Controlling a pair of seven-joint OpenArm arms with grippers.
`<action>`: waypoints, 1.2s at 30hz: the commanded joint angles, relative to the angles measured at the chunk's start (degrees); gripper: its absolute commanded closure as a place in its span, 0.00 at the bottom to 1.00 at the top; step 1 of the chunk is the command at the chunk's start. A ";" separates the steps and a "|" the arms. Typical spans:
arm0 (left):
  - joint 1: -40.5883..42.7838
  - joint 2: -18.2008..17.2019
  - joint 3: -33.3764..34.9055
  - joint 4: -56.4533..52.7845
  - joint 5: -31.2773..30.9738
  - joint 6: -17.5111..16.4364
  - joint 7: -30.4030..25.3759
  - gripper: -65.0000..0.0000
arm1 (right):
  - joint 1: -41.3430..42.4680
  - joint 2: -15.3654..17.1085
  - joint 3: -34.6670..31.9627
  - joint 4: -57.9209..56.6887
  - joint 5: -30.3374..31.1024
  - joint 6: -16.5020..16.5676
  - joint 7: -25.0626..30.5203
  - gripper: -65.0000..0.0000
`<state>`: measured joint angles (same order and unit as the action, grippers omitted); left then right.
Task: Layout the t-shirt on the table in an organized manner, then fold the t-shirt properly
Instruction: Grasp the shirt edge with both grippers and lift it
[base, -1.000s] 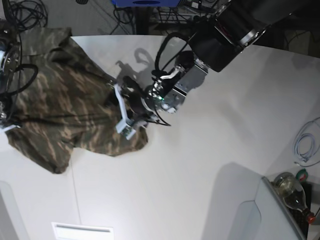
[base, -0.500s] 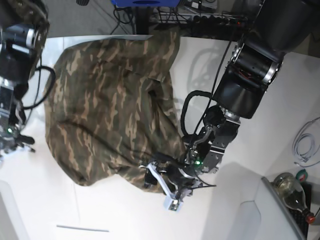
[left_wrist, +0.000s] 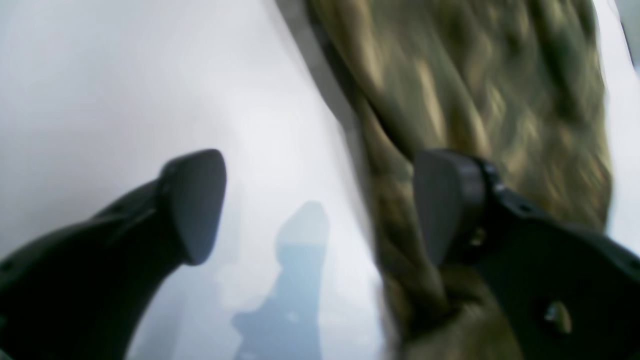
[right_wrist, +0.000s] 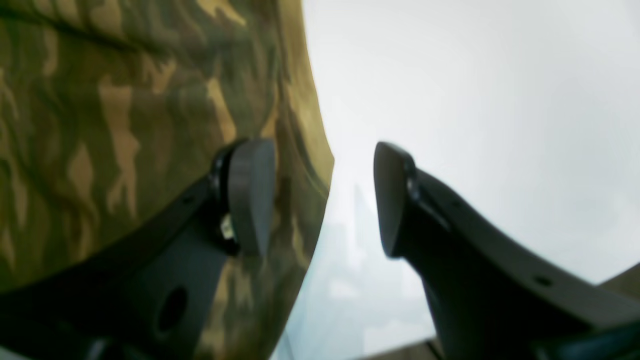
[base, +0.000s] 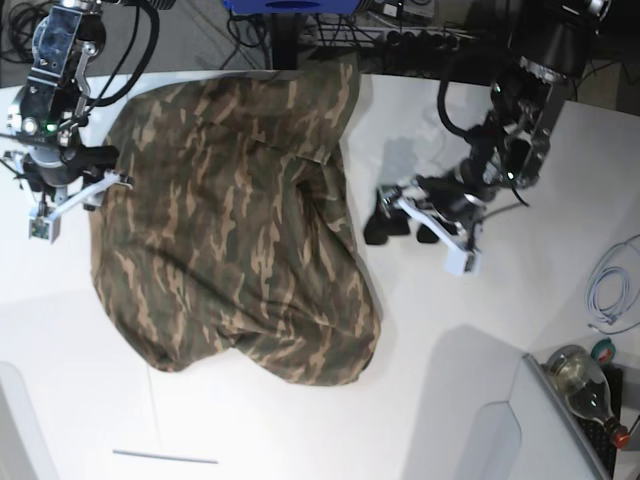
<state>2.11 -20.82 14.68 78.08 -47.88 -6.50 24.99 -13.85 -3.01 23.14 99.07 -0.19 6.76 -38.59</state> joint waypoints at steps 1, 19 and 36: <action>-1.01 -0.15 -0.04 1.17 -0.61 -0.66 -1.56 0.11 | 0.53 0.24 -0.15 0.23 0.32 0.14 1.45 0.53; -7.34 10.66 2.95 -15.09 -0.61 -8.84 -1.56 0.22 | -2.46 -0.12 3.90 -1.00 1.11 2.77 1.09 0.52; -6.81 7.06 3.13 -12.63 -0.61 -8.84 -1.21 1.00 | 0.44 0.24 3.90 -11.99 12.89 10.69 -5.85 0.33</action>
<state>-3.99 -13.56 18.00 64.31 -47.88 -14.83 24.69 -13.41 -3.01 27.00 86.24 12.25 16.80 -44.82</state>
